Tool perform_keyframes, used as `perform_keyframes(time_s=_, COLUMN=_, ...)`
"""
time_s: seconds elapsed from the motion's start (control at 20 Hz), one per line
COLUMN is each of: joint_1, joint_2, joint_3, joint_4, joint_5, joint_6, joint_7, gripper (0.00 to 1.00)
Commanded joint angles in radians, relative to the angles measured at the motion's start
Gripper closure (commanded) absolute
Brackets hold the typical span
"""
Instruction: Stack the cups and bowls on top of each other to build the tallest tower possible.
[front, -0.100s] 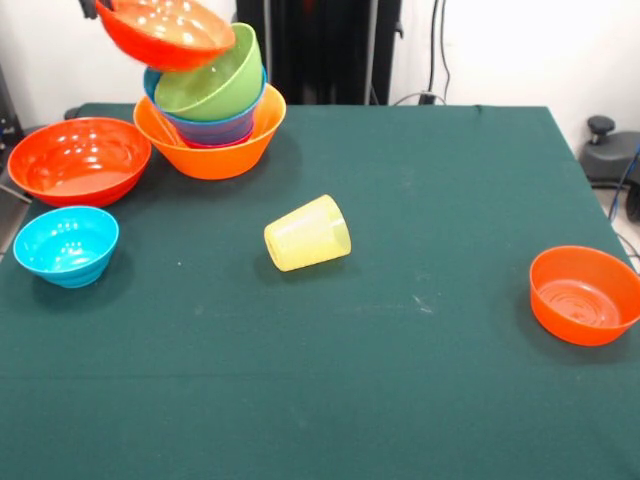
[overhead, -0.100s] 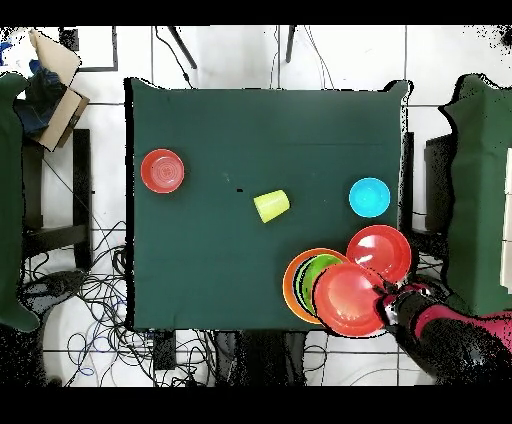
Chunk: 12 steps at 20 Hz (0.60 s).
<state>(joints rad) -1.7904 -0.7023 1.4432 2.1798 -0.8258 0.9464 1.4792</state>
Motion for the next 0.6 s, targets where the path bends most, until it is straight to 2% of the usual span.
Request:
perform_keyframes(time_s=0.05, joint_1=0.047, joint_2=-0.007, joint_3=-0.01, joint_4=0.086, joint_5=-0.106, joint_6=-0.072, joint_7=-0.276, gripper=0.0)
perform_keyframes(time_s=0.4, joint_1=0.077, joint_2=-0.023, joint_3=-0.011, joint_4=0.094, joint_5=-0.07, joint_6=-0.075, joint_7=-0.241, gripper=0.0)
perform_keyframes(time_s=0.6, joint_1=0.092, joint_2=-0.005, joint_3=-0.043, joint_4=0.089, joint_5=-0.08, joint_6=-0.08, joint_7=-0.236, gripper=0.0)
